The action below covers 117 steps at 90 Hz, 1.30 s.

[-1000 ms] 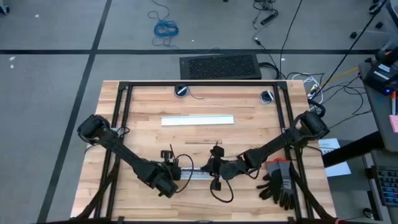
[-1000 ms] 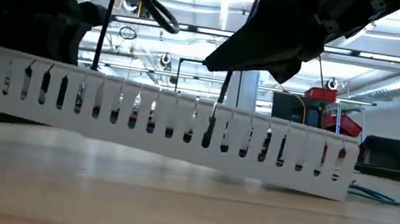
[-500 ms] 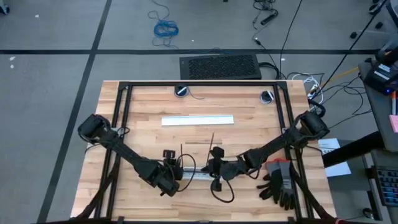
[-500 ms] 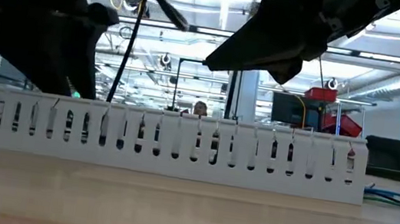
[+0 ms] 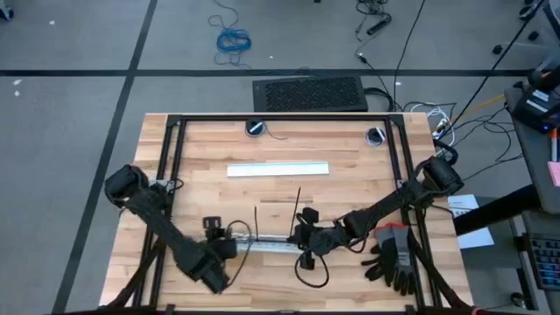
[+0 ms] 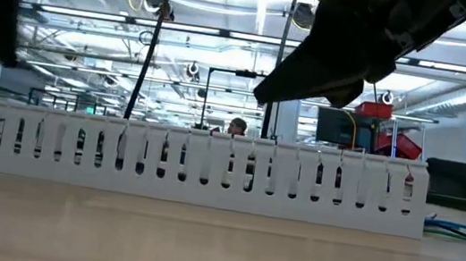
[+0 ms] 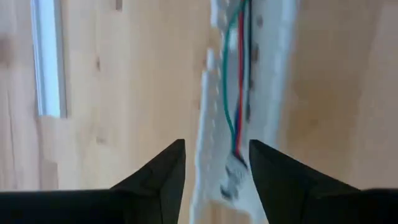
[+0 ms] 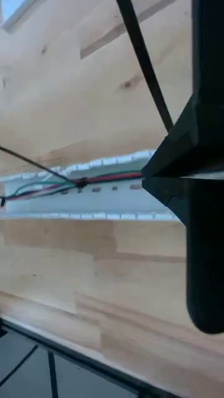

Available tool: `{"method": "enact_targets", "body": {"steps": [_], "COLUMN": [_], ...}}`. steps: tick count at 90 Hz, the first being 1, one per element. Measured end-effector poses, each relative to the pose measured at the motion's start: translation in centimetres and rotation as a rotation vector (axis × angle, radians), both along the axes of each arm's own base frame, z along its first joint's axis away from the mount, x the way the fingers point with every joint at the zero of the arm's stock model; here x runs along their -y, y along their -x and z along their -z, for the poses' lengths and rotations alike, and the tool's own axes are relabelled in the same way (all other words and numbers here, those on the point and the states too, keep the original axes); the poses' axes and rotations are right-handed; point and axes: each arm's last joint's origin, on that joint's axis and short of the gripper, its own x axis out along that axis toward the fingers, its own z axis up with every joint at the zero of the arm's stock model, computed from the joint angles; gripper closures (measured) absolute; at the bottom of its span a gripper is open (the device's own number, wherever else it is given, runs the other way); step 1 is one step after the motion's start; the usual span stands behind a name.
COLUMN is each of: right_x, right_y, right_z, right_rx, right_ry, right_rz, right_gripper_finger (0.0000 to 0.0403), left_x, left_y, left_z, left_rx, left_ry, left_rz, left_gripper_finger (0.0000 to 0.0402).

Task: Ziptie cables
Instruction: Put the ziptied cables into the cable duct

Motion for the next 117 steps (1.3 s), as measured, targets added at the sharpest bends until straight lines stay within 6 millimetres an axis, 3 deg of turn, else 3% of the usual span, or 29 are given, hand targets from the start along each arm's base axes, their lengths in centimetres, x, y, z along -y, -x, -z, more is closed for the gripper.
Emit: {"method": "enact_targets", "body": {"steps": [15, 39, 68, 117], "right_x": [0.0, 0.0, -0.1, -0.2], "right_y": [0.0, 0.0, 0.0, 0.0], "right_z": [0.0, 0.0, -0.1, -0.1], "right_rx": [0.004, 0.006, 0.011, 0.011], "right_ry": [-0.001, 0.009, 0.008, 0.005], "right_rz": [0.001, -0.010, -0.016, -0.017], "right_gripper_finger": [0.0403, 0.0403, 0.0403, 0.0403], "left_x": [0.3, -0.5, -0.8, -0.7], "left_y": [0.7, 1.7, 1.9, 1.6], "left_z": [-0.6, 1.6, 3.7, 4.0], "left_rx": [0.043, 0.017, -0.008, -0.034], "left_ry": [0.013, -0.030, 0.017, 0.056], "left_rz": [-0.016, -0.055, -0.023, 0.040], "left_gripper_finger": [0.0236, 0.0274, 0.0276, 0.0276]}}
